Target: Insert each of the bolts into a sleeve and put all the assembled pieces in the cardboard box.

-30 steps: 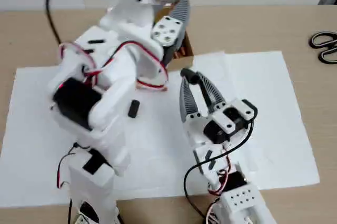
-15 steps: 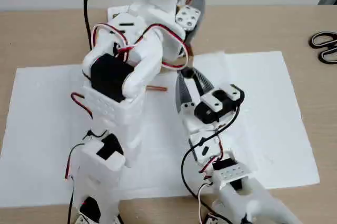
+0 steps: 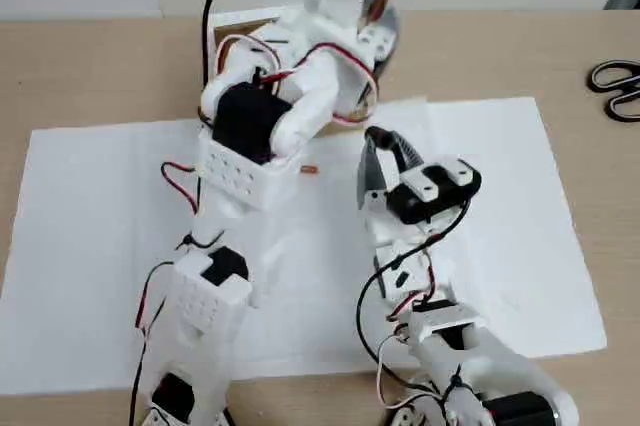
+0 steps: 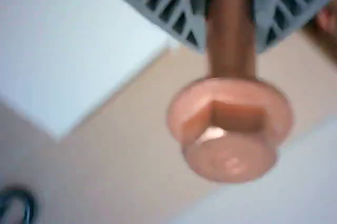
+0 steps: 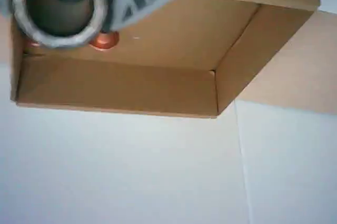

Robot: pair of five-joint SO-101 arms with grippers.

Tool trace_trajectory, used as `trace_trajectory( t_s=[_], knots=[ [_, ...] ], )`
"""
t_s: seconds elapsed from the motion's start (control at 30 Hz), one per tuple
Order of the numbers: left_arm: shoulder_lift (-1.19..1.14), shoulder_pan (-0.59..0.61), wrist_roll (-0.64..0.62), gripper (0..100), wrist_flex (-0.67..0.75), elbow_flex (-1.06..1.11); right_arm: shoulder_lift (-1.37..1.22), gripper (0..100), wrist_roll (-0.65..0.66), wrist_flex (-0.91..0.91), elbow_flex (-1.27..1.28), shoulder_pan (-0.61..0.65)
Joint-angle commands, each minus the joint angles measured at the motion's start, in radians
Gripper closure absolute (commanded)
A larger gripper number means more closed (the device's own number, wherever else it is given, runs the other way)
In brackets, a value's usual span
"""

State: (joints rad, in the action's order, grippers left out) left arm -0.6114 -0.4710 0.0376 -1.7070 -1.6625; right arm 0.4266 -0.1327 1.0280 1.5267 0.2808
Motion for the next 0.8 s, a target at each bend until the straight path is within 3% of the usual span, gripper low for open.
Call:
trace_trajectory(
  t_s=[0.0,0.23,0.5,0.57,0.77],
  knots=[
    [0.230,0.009,0.015,99,-0.048,-0.025,-0.008,99.2,-0.054,0.022,-0.074,0.005],
    [0.448,-0.040,0.026,99,-0.058,0.189,-0.047,99.2,-0.054,0.024,-0.106,0.059],
    [1.043,0.037,0.048,99,-0.017,0.946,-0.054,99.2,-0.052,0.024,-0.106,0.087],
    [1.212,0.041,0.046,99,0.097,1.184,-0.054,99.2,-0.052,0.024,-0.106,0.108],
    [1.600,0.035,-0.032,99,0.624,1.925,-0.044,99.4,0.000,0.031,-0.080,0.209]
  ],
)
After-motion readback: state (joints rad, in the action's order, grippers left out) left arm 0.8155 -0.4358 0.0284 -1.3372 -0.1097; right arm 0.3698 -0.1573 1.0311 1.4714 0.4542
